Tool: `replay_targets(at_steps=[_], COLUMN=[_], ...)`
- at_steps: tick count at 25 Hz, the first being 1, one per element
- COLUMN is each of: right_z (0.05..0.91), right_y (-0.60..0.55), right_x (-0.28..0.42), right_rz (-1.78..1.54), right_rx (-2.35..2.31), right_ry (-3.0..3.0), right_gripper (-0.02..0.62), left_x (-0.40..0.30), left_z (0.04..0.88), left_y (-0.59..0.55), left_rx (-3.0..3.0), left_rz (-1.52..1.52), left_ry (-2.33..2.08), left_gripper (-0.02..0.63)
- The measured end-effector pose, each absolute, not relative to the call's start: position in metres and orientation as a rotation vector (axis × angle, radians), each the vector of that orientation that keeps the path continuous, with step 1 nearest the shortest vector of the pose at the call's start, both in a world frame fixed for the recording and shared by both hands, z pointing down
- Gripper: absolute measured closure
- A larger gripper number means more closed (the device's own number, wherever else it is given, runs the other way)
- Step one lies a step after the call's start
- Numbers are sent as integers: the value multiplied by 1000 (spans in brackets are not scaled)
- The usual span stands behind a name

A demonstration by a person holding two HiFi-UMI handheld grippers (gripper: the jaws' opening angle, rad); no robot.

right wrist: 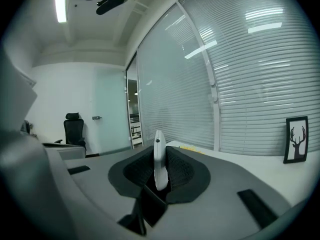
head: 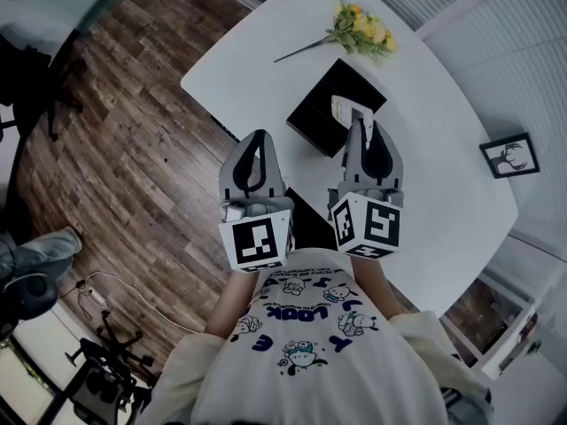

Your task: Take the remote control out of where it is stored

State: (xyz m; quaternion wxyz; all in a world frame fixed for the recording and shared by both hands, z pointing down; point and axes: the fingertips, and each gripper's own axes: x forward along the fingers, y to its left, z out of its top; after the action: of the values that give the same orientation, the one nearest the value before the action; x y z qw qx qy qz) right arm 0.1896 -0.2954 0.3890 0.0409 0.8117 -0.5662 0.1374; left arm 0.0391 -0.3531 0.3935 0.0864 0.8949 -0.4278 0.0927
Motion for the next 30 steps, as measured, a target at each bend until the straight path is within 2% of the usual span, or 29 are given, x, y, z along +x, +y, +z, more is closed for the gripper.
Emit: replay_targets(at_steps=[16, 30], right_z=[350, 366], right_y=[-237, -188], right_x=[196, 219], right_rz=[320, 364], right_rx=[2619, 2692], right_ry=[-1618, -1468], right_gripper=[515, 515], left_x=[57, 93], left_z=[359, 361], left_y=[-312, -279], left_rx=[2766, 2851], left_rz=[165, 206], left_ry=[-1140, -995], left_gripper=[588, 588])
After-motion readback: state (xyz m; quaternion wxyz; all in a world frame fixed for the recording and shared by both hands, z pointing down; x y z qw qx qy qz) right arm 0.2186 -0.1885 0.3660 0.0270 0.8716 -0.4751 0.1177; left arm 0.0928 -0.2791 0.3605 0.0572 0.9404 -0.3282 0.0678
